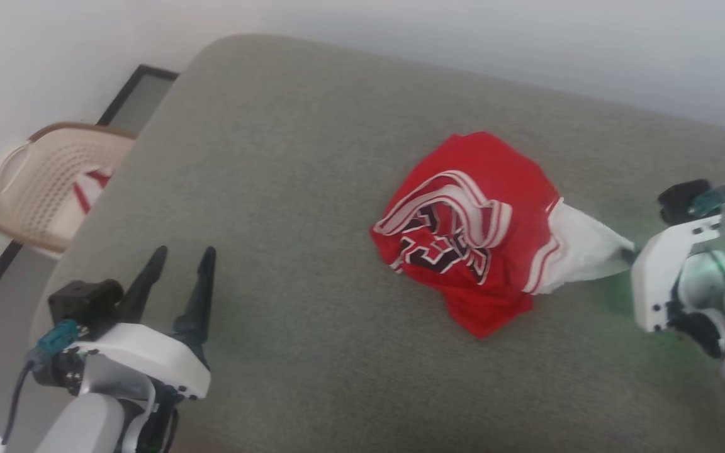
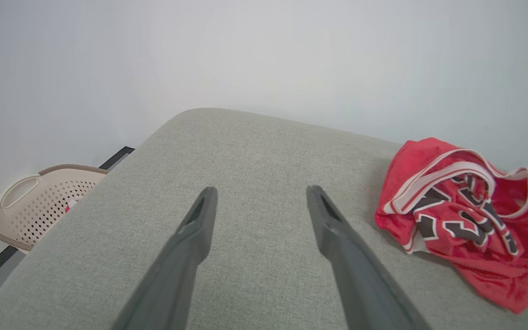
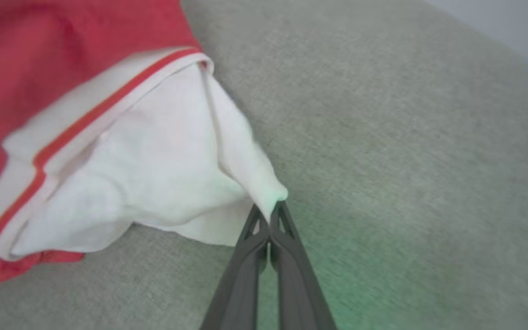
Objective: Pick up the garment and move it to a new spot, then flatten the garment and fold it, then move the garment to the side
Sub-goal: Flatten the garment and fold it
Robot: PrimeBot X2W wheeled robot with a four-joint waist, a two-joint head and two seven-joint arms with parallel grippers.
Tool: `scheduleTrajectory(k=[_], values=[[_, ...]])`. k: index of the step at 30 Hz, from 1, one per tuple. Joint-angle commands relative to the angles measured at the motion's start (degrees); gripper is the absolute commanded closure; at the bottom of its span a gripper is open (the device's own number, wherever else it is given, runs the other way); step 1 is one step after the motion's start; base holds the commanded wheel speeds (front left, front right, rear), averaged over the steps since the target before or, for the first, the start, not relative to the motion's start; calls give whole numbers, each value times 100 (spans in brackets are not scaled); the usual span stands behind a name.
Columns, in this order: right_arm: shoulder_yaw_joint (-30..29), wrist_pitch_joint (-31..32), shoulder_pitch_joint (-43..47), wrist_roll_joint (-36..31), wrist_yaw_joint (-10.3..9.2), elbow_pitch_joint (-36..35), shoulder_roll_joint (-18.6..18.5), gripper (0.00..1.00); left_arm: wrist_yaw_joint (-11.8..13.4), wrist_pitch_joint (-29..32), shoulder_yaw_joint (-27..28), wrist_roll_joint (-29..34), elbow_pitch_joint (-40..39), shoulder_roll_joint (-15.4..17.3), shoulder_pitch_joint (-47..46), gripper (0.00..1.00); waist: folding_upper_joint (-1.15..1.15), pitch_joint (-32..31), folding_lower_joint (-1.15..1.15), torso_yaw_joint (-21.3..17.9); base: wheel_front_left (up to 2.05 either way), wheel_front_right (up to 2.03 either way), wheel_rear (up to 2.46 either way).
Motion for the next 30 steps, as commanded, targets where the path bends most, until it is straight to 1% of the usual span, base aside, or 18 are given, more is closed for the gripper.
scheduleTrajectory(k=[1, 3, 5, 10, 16, 21, 29, 30], values=[[-83, -15, 6, 84, -11, -121, -145, 100, 18, 5, 43, -44, -46, 47, 71, 0, 0, -103, 0, -205, 0, 0, 0], [-125, 4, 43, 111, -11, -185, -218, 100, 29, 19, 62, -62, -64, 67, 102, 0, 0, -120, 0, -266, 0, 0, 0], [-222, 28, 108, 106, -11, -298, -381, 100, 54, 26, 100, -79, -99, 113, 129, 0, 0, -148, 0, -388, 0, 0, 0], [-588, 139, 295, 105, -10, -518, -712, 100, 73, 64, 112, -102, -178, 151, 147, 0, 0, -173, 0, -600, 0, 0, 0], [-1056, 241, 614, -18, -11, -577, -952, 100, 113, 88, 67, -84, -225, 145, 119, 0, 0, -169, 0, -742, 0, 0, 0], [-1529, 214, 769, -291, -10, -258, -882, 100, 85, 101, 4, -76, -219, 128, 23, 0, 0, -127, 0, -754, 0, 0, 0], [-1884, -13, 569, -611, -10, 742, -426, 100, 34, 134, -67, -86, -139, 118, -103, 0, 0, -78, 0, -695, 0, 0, 0], [-1902, -47, 527, -662, -10, 883, -387, 89, 37, 141, -74, -95, -123, 118, -116, 0, 0, -82, 0, -691, 0, 0, 0]])
